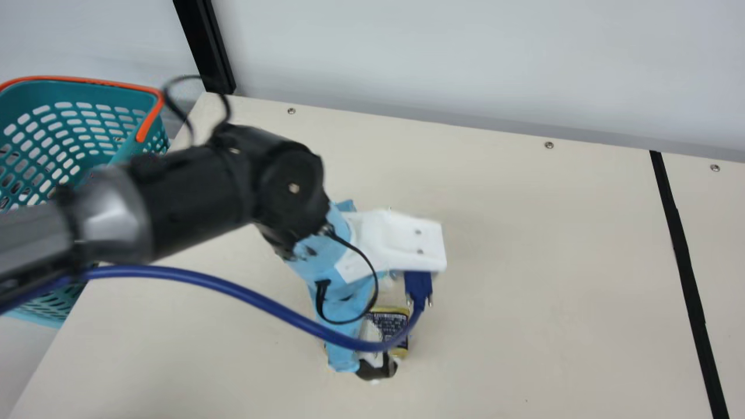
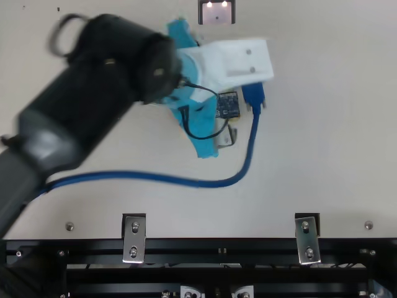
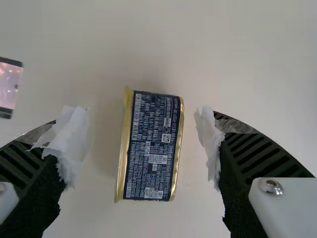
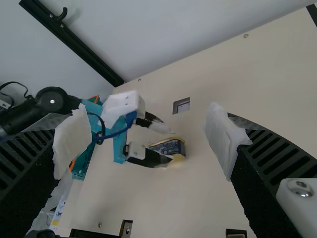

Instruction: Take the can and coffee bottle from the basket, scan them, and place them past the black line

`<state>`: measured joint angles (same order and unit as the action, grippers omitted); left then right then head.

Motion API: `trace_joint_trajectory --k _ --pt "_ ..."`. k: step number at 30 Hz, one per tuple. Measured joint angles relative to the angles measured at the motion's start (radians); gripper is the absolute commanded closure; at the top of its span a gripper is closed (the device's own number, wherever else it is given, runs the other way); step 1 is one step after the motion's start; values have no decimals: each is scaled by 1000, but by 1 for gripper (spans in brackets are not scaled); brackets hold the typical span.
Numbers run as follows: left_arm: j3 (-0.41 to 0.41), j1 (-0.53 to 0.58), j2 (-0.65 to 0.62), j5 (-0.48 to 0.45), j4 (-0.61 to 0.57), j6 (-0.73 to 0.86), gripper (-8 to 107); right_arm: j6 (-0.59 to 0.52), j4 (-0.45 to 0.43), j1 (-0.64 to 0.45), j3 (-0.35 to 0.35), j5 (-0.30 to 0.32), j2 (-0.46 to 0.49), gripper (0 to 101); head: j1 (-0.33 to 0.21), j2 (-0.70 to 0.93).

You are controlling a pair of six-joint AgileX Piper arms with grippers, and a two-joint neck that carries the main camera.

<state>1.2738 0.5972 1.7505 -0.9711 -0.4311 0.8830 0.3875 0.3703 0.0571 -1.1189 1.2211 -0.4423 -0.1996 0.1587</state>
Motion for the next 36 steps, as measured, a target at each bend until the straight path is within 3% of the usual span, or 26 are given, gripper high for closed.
trace_joint_trajectory --k 5,10,19,22,29,36 --pt "-94 -81 -163 82 -88 3 9 -17 23 2 17 -23 -27 0 0 0" --pt "-213 -176 -343 186 -135 1 9 -67 43 48 35 -122 -122 0 0 0" --pt "-429 -356 -664 418 -174 -52 9 -222 117 144 13 -326 -387 0 0 0" --pt "-455 -380 -728 469 -174 -70 9 -232 116 144 14 -329 -428 0 0 0" --pt "-455 -365 -744 481 -155 -104 9 -248 117 141 7 -329 -445 0 0 0" --pt "-531 -399 -832 534 -63 -177 9 -370 8 210 -58 -295 -574 0 5 0"
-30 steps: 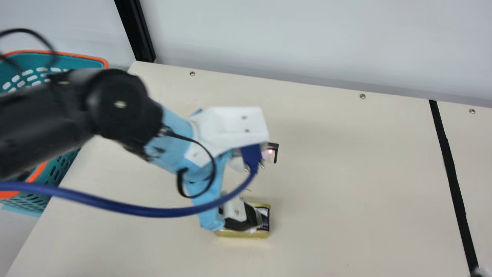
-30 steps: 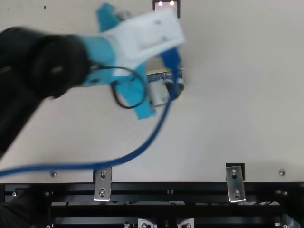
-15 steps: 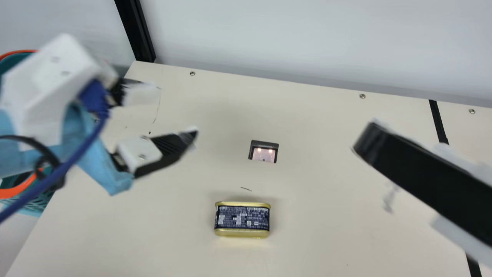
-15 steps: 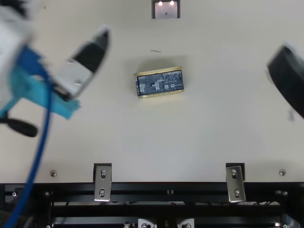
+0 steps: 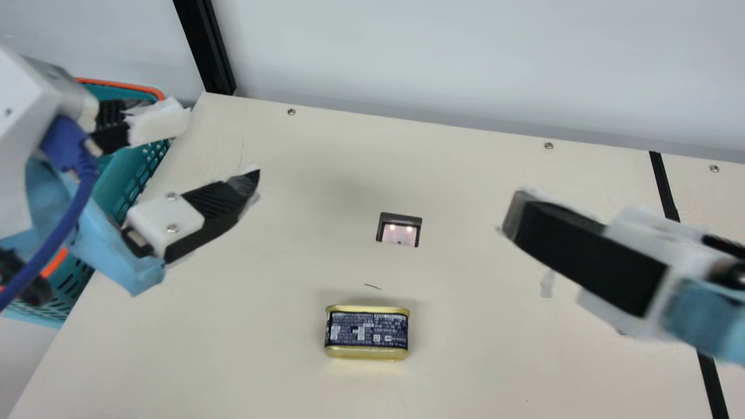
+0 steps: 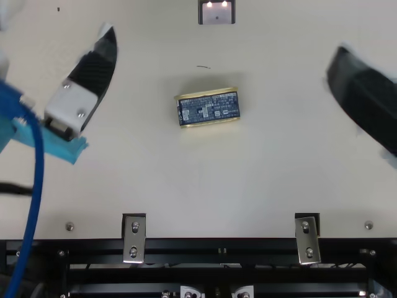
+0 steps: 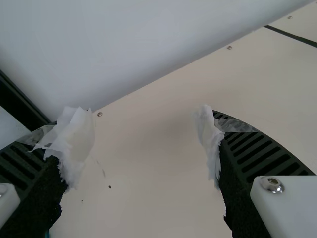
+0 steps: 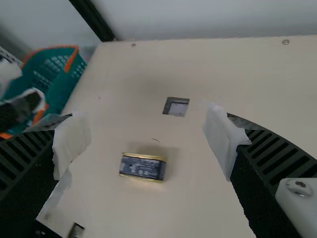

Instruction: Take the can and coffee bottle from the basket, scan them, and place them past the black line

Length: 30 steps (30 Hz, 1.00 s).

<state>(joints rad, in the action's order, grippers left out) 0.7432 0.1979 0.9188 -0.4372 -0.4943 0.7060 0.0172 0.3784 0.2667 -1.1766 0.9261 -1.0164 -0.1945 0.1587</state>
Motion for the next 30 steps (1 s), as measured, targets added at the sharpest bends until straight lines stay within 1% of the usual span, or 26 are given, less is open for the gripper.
trace_joint_trajectory --k 5,9,12,15,20,25,30 --pt "-83 -48 -107 1 14 -61 9 -133 -112 86 -77 21 -144 0 -5 0" --pt "-160 -82 -213 -24 12 -97 9 -264 -206 168 -147 59 -273 0 0 0" --pt "-166 -82 -239 -26 12 -97 9 -373 -249 223 -201 81 -366 0 0 0" --pt "-166 -82 -239 -27 12 -97 9 -483 -276 270 -247 112 -444 0 -5 0" --pt "-166 -82 -239 -27 12 -97 9 -661 -296 332 -310 155 -558 0 -5 0" --pt "-166 -82 -239 -27 12 -97 9 -817 -302 375 -345 201 -637 0 0 0" --pt "-166 -82 -239 -27 12 -97 9 -942 -294 418 -373 268 -707 0 -5 0"
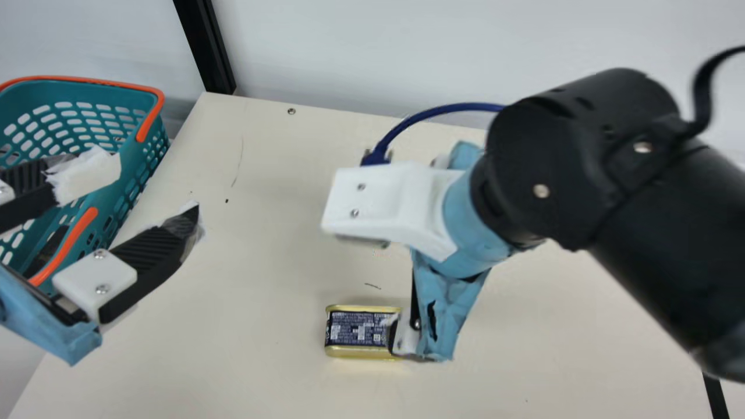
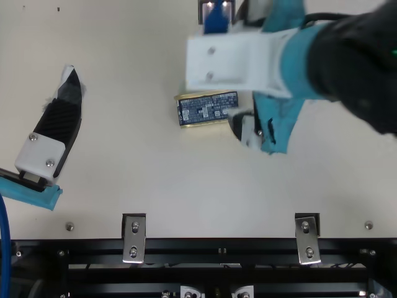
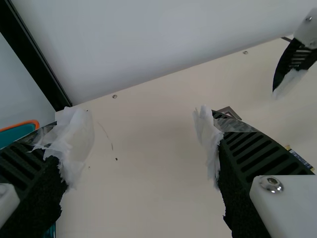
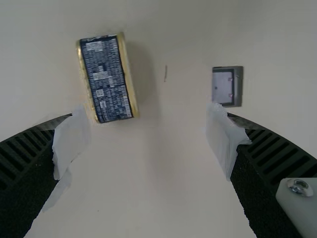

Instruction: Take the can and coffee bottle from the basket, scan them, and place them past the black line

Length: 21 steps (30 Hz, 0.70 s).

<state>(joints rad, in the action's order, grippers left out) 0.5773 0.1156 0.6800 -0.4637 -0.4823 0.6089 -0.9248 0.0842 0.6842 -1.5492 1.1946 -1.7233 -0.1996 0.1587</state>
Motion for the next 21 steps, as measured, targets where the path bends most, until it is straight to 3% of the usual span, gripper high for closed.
trace_joint_trajectory --k 9,21 --pt "0 0 0 0 0 0 9 -95 -5 59 6 24 -85 0 0 0" --pt "0 0 0 0 0 0 9 -82 3 90 -22 -6 -181 0 0 0"
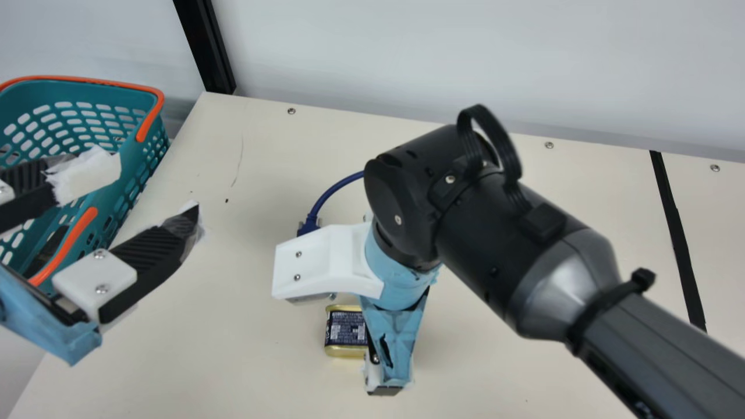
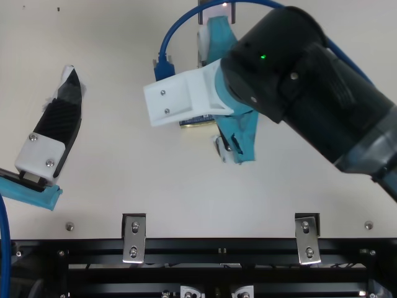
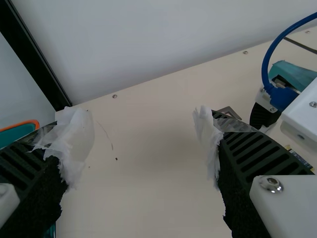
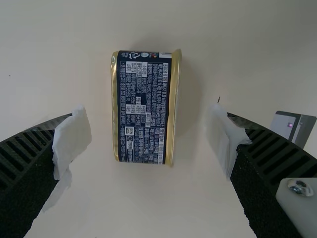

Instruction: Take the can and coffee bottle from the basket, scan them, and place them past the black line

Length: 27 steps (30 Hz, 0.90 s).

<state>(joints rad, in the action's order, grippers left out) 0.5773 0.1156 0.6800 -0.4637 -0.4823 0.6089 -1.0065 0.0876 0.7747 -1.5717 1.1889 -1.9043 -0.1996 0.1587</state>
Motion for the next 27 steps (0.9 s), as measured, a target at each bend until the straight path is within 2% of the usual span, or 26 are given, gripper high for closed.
trace_joint_trajectory --k 9,15,16,17,21,27 --pt "0 0 0 0 0 0 9 15 21 6 8 -63 -61 0 0 0" --pt "0 0 0 0 0 0 9 25 20 3 5 -80 -91 0 0 0" --pt "0 0 0 0 0 0 9 27 13 2 5 -80 -93 89 0 0" --pt "0 0 0 0 0 0 9 27 5 1 5 -80 -97 101 0 0" --pt "0 0 0 0 0 0 9 35 -5 -2 16 -66 -97 101 0 0" --pt "0 0 0 0 0 0 9 84 -26 -4 2 -77 -59 101 0 0"
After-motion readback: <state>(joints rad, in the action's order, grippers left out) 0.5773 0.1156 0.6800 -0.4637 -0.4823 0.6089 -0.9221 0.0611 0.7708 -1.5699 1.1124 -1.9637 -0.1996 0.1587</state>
